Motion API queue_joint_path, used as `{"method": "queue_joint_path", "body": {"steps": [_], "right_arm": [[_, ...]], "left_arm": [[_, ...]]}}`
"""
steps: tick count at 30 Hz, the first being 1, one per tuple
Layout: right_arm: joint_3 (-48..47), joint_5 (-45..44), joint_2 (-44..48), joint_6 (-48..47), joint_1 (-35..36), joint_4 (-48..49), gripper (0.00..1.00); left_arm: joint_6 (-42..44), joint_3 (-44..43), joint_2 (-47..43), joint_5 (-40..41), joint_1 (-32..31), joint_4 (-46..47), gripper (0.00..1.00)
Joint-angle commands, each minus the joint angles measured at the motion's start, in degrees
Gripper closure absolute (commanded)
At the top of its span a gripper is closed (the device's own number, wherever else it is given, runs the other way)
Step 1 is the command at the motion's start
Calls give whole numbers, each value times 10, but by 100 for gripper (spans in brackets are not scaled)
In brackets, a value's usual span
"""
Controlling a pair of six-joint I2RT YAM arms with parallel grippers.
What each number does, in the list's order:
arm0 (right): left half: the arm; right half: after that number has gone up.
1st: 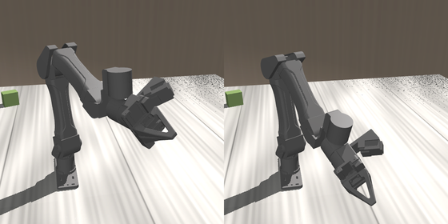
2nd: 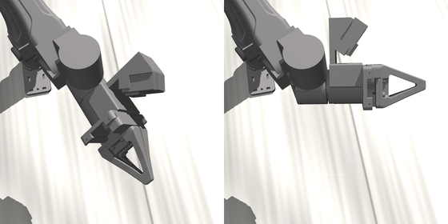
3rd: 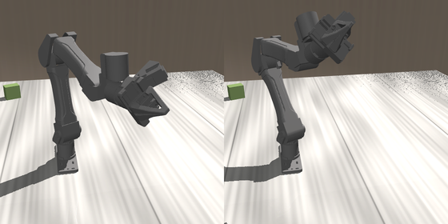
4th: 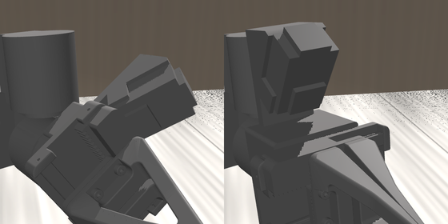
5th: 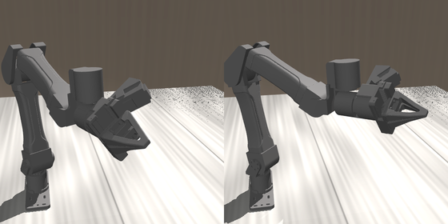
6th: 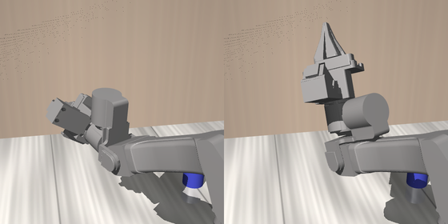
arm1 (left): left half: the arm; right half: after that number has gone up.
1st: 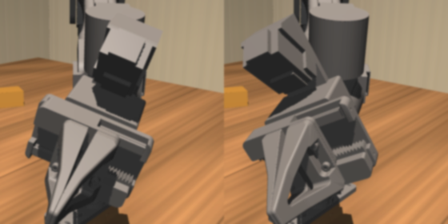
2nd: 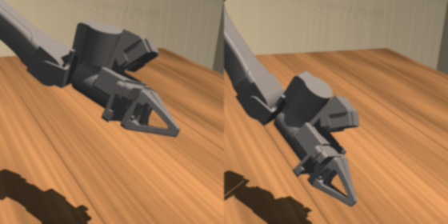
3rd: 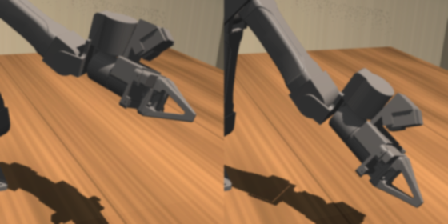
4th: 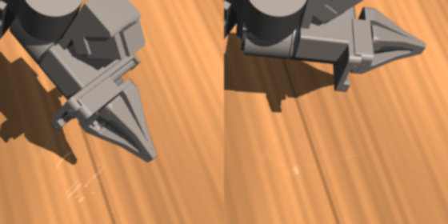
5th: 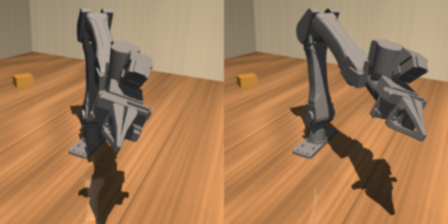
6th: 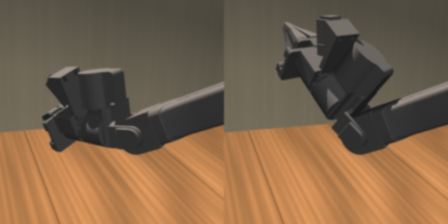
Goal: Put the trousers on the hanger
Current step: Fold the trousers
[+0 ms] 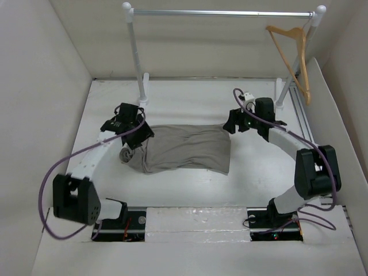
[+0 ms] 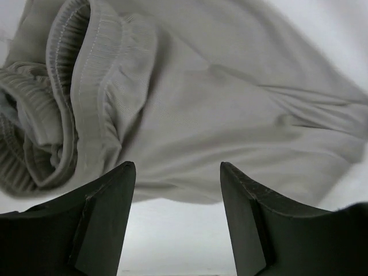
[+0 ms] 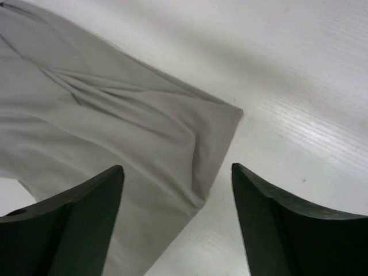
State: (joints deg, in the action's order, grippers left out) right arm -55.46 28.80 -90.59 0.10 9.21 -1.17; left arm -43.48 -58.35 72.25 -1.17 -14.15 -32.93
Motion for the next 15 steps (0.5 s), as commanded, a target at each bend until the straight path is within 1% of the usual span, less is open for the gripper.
{"method": "queue_joint_path", "body": {"steps": [1,2,4,5,6,7,8,10,11,12,15], "right_arm": [[53,-27,53,-39,28,-55,23],[65,-28,65,-45,37,-62,35],[101,-32,90,-48,66,-89,39],[115,-32,98,-46,74,-95,38],[133,-36,109,-41,80,-98,36],[168,-36,133,-34,85,-93,31],[185,-34,144,-20,91,-88,27],[213,-28,174,-4,91,-84,15],[235,-29,182,17,96,-80,13],[245,-33,189,24,104,-69,13],[267,-35,187,39,104,-53,20]], "left_arm": [[45,17,80,-11,-1,25,44],[51,16,92,-13,-1,35,44],[55,6,133,-14,15,52,45],[58,-1,142,-7,29,57,45],[58,-6,161,0,29,60,48],[60,-11,166,5,34,62,49],[62,-20,170,34,34,62,49],[66,-24,178,43,34,65,50],[67,-21,180,48,34,68,50],[72,-17,185,54,34,70,50],[75,-14,208,83,34,74,50]]}}
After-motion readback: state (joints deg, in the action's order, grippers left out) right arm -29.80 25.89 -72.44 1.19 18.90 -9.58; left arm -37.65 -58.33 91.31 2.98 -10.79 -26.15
